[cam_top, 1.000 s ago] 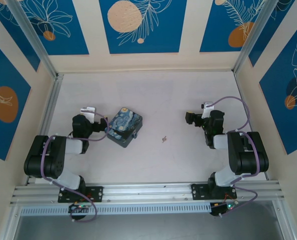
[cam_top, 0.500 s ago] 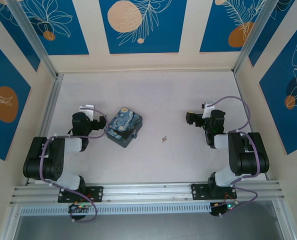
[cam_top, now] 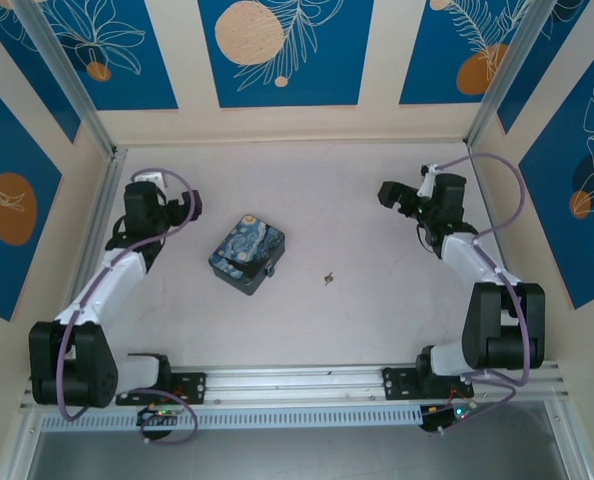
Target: Unlock a padlock with a key
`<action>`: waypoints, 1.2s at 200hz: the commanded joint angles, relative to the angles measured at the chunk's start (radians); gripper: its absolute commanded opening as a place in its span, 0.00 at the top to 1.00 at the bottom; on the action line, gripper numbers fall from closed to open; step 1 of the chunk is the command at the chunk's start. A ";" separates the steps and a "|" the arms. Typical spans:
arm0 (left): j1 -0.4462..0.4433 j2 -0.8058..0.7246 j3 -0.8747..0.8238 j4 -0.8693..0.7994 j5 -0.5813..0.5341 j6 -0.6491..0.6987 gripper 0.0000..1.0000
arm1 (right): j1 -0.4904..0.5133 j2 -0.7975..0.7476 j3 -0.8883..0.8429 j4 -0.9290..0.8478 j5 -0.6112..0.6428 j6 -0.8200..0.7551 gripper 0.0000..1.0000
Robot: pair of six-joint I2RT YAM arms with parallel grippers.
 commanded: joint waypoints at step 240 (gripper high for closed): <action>-0.282 0.058 -0.062 -0.212 0.243 -0.644 0.00 | 0.557 0.601 0.606 -0.402 -0.345 0.313 0.47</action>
